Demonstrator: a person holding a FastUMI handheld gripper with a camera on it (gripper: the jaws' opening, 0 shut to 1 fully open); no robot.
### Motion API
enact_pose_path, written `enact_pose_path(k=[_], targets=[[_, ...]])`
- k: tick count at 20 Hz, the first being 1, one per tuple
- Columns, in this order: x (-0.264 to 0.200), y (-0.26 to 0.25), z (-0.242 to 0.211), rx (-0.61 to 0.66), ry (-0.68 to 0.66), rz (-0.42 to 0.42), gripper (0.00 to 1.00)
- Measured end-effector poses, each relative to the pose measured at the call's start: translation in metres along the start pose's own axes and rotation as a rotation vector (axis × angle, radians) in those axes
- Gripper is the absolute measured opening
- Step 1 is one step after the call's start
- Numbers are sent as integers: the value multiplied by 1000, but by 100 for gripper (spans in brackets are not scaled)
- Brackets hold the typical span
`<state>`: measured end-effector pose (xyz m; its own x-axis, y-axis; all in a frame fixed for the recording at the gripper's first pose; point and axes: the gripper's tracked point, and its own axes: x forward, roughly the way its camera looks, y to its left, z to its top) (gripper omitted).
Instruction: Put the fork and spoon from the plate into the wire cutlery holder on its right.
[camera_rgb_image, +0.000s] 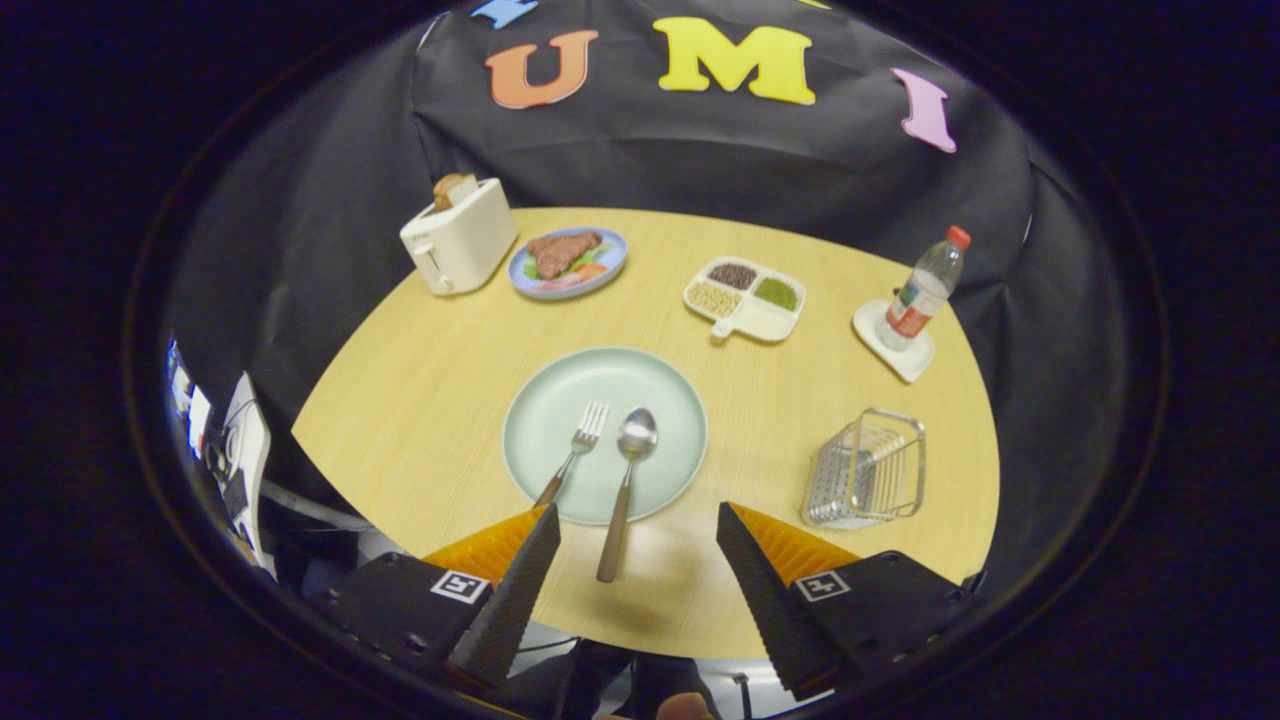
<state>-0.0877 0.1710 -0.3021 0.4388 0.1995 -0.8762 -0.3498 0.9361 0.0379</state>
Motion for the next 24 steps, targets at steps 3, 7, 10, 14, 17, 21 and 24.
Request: enact_pose_path(k=[3, 7, 10, 14, 17, 21, 24], targets=[[27, 9, -25, 14, 132, 9, 96], [53, 13, -39, 43, 261, 1, 96], [70, 9, -47, 54, 320, -27, 80], [79, 8, -53, 106, 387, -20, 50], [80, 7, -57, 144, 429, -8, 19], [74, 12, -52, 170, 432, 31, 3], [63, 14, -46, 179, 423, 68, 1]])
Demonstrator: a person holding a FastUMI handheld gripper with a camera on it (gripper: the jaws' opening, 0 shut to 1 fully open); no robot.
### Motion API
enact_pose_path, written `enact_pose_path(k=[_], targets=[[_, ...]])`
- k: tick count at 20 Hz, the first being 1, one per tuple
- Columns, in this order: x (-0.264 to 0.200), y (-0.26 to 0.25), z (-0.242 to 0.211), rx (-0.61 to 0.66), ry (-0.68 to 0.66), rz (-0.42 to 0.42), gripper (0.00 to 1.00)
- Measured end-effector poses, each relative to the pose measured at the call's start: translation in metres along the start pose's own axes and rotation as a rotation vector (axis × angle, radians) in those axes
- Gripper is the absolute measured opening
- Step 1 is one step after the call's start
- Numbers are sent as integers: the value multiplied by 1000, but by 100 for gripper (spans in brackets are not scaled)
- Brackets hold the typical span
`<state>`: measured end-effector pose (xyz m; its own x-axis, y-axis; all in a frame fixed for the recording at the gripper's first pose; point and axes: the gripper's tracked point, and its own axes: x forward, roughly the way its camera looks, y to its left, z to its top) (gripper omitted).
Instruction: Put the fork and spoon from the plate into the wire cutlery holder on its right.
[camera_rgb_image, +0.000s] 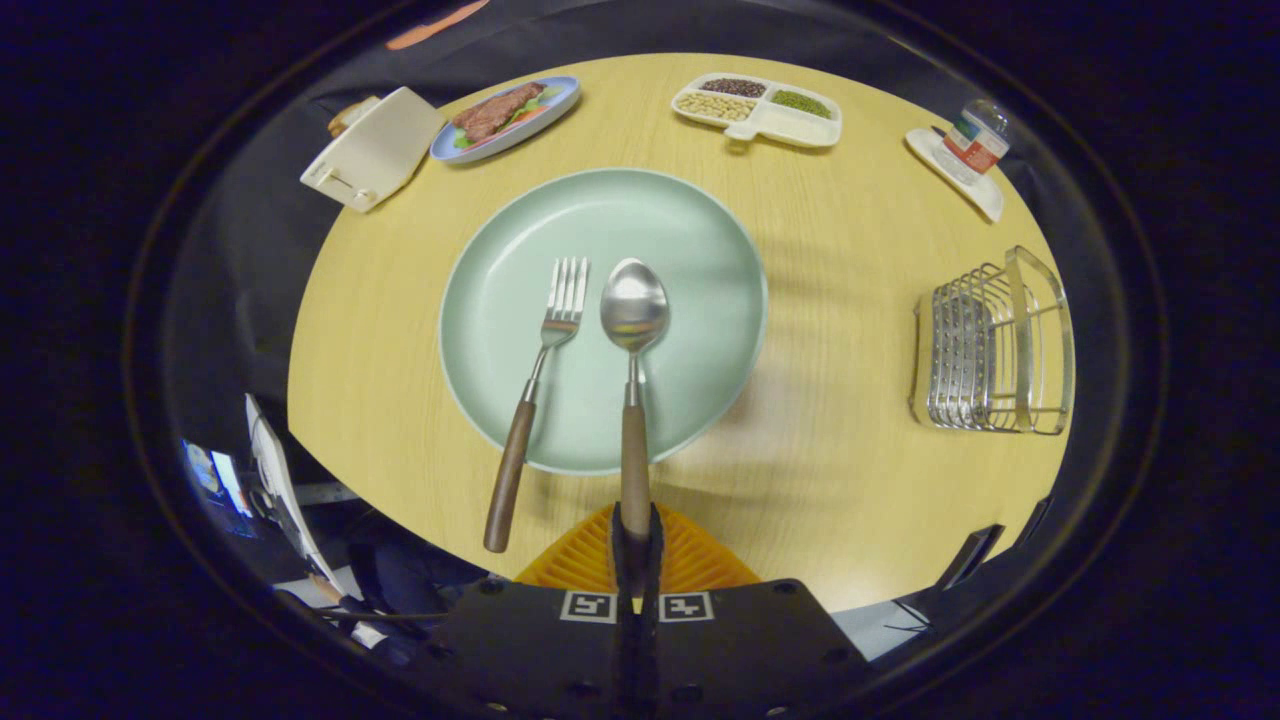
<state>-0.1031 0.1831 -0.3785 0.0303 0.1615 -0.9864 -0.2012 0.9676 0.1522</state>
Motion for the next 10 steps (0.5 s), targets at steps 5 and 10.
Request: enact_pose_path(k=[5, 10], targets=[[-28, 1, 2, 35, -21, 63, 1], [-82, -13, 5, 92, -74, 142, 0]])
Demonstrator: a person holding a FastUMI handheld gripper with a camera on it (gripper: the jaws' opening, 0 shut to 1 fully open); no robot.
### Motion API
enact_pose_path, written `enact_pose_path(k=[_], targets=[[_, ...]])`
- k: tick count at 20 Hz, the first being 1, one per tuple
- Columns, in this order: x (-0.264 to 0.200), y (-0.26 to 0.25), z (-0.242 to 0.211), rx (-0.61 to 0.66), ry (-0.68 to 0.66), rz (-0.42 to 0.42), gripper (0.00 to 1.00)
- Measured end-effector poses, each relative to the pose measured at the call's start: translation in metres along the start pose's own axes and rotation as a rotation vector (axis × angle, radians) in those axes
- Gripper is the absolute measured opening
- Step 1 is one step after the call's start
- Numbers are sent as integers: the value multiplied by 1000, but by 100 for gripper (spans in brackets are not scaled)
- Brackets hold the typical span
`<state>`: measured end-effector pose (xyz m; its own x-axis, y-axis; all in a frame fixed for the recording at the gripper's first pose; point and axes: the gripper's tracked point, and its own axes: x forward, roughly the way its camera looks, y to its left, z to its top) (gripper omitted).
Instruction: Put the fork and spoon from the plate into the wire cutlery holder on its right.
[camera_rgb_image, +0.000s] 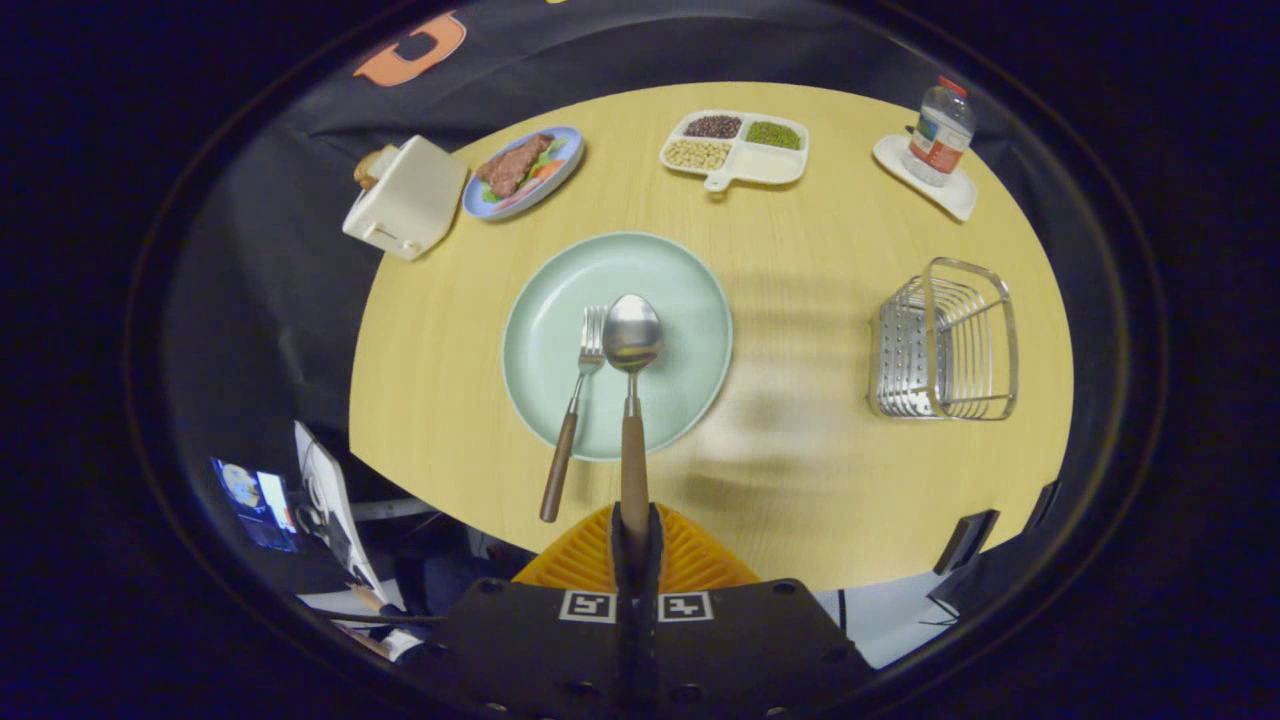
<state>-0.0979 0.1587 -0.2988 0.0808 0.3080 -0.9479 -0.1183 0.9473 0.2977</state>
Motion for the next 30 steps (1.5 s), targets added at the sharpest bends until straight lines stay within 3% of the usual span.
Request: enact_pose_path(k=[4, 11, 18, 25, 30], targets=[[-54, -41, 7, 89, -80, -3, 0], [-108, -150, -2, 230, -121, -120, 0], [-76, -162, -9, 300, 37, -73, 1], [-47, -171, 18, 357, 93, -130, 1], [-44, -169, 21, 371, 116, -154, 12]])
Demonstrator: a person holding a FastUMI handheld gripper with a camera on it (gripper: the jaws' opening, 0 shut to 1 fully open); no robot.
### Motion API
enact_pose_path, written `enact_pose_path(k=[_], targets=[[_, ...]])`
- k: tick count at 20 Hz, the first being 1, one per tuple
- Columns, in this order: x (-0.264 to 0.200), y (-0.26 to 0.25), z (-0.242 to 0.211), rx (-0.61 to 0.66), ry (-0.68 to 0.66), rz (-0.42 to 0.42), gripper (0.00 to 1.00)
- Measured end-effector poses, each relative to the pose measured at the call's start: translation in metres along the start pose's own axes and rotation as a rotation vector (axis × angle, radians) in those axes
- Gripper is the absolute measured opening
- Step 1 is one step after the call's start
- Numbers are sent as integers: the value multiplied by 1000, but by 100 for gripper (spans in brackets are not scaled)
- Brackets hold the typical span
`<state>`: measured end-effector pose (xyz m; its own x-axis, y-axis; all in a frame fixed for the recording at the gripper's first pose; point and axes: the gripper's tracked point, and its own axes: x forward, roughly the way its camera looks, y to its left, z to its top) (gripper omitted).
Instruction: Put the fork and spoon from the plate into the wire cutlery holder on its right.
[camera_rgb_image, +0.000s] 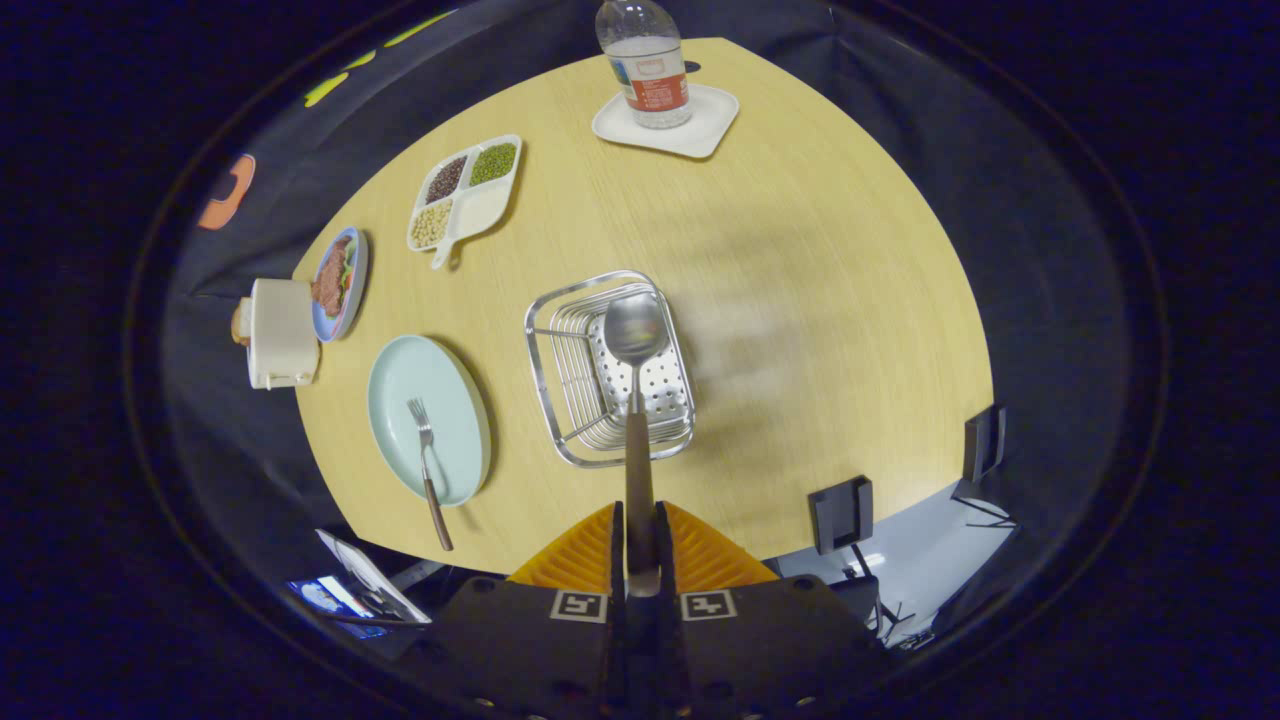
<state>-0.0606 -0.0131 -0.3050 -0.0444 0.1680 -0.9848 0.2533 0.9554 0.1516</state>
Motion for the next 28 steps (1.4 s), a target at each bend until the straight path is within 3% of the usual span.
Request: enact_pose_path(k=[5, 8, 12, 16, 23, 25, 26, 28], targets=[[-5, 1, -4, 32, -9, -5, 31], [-4, 4, -11, 37, 9, 28, 31], [-4, 1, -18, 62, 28, 27, 12], [-10, 2, -20, 45, 0, 46, 5], [-20, 2, -22, 79, -5, 51, 5], [-16, 5, -20, 77, -9, 57, 9], [-20, 6, -20, 81, -11, 61, 18], [-22, 7, -24, 69, -16, 52, 48]])
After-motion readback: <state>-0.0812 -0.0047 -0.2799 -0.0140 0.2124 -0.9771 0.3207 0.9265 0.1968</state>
